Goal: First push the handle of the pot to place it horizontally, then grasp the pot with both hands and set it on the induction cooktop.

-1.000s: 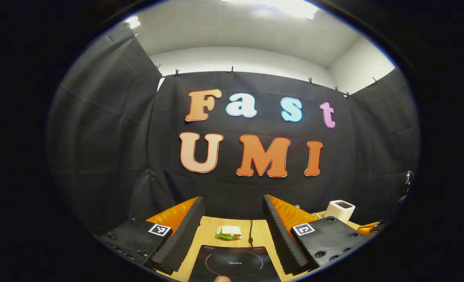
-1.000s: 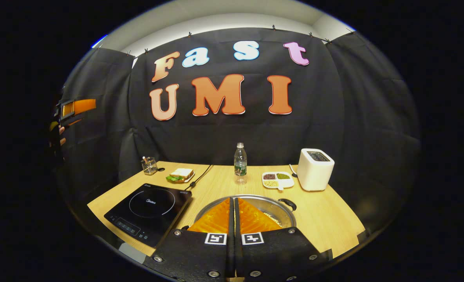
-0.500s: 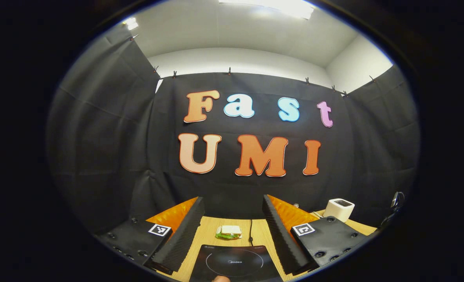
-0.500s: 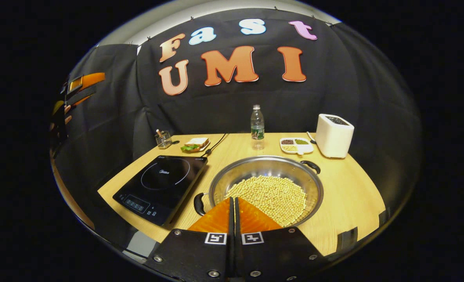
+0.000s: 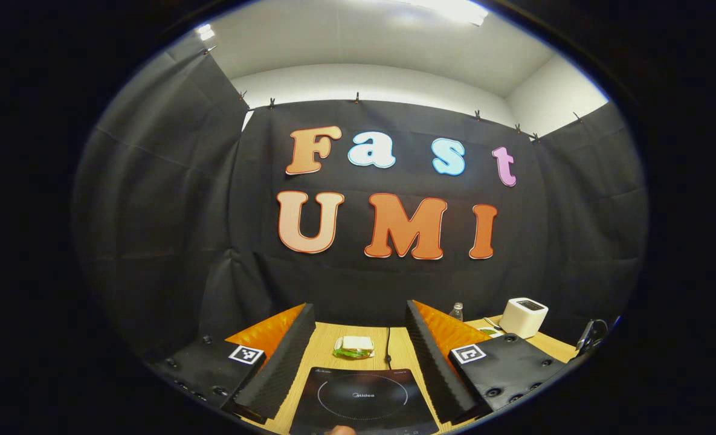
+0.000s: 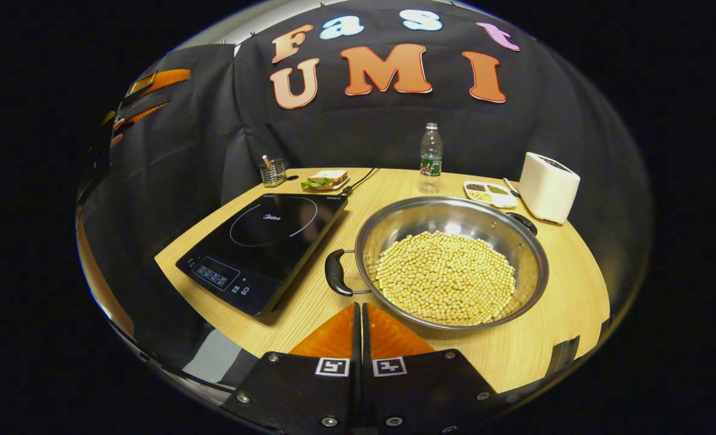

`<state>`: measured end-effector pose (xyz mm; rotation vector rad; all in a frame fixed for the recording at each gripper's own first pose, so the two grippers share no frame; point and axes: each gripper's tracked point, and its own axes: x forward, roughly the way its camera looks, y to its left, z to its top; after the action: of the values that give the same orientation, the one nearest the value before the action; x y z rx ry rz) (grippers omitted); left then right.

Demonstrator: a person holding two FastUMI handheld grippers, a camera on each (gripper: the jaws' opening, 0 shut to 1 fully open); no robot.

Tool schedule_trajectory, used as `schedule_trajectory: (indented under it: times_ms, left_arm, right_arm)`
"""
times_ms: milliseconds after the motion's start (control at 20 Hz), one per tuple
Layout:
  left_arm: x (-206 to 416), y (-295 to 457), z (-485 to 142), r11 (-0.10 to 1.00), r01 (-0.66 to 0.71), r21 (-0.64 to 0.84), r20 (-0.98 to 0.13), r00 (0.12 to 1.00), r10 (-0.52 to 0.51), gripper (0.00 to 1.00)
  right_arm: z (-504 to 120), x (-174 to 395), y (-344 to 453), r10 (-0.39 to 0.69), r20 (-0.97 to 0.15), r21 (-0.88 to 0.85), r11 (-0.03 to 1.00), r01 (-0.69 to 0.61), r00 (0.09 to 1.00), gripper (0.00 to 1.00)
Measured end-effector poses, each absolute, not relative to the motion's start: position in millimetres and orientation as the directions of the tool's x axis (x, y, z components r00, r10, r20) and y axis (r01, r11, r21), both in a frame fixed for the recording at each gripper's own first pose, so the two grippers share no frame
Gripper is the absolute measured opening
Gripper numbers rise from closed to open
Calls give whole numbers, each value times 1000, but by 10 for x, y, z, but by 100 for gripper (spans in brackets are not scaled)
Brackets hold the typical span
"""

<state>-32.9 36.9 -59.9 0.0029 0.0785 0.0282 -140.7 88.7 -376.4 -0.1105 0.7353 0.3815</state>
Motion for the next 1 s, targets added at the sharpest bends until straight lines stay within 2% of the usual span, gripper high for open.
schedule_trajectory:
  times_ms: [350, 1000]
  left_arm:
    - [-359, 516, -711, 999, -45, 3, -98, 994, 45, 97]
    - [-426, 892, -744, 995, -96, 23, -79, 992, 97, 97]
  right_arm:
    - [-4069, -1247, 1080, 274, -719, 32, 931, -363, 639, 0]
    - [-4102, -1011, 1353, 252, -740, 46, 944, -327, 623, 0]
